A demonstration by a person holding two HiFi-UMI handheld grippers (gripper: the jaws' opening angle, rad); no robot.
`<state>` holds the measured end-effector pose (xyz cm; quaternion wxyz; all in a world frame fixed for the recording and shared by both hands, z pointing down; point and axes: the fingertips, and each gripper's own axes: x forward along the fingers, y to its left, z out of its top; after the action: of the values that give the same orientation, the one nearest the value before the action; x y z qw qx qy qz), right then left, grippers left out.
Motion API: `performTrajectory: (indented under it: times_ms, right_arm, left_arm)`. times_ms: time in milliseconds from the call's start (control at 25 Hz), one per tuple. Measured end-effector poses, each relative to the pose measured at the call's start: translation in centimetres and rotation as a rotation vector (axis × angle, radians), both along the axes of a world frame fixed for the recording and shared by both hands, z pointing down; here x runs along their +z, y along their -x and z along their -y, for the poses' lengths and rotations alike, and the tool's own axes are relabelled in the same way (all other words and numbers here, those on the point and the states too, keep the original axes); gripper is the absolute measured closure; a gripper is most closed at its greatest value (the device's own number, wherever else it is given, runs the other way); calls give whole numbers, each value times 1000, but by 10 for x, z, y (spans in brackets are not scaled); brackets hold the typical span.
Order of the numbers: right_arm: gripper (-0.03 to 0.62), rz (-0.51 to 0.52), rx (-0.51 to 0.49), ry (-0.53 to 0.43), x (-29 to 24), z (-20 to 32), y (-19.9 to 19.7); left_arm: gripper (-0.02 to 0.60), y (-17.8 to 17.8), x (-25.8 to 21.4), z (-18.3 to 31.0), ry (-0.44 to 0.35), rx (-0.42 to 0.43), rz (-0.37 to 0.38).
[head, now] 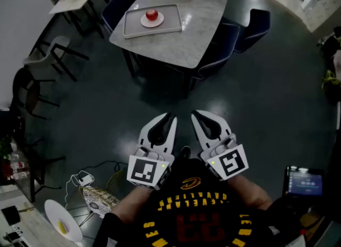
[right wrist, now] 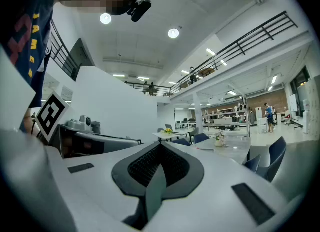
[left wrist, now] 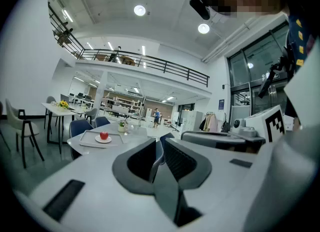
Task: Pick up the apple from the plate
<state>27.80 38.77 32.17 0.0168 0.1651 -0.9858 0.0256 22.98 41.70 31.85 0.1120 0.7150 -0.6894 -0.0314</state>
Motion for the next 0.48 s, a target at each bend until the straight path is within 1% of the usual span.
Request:
performTrajectory:
  times_ms: [120,280,480]
  right_arm:
    - [588,-2,7,1,-2,0,6]
    - [588,19,12,19,-2,9,25]
    - [588,26,27,18,-1,36,58]
  left_arm:
    - [526,6,6,-5,26,-1,-14]
    - [526,28,9,5,49,-19,-35]
    - [526,61,5,33,21,-3,-33]
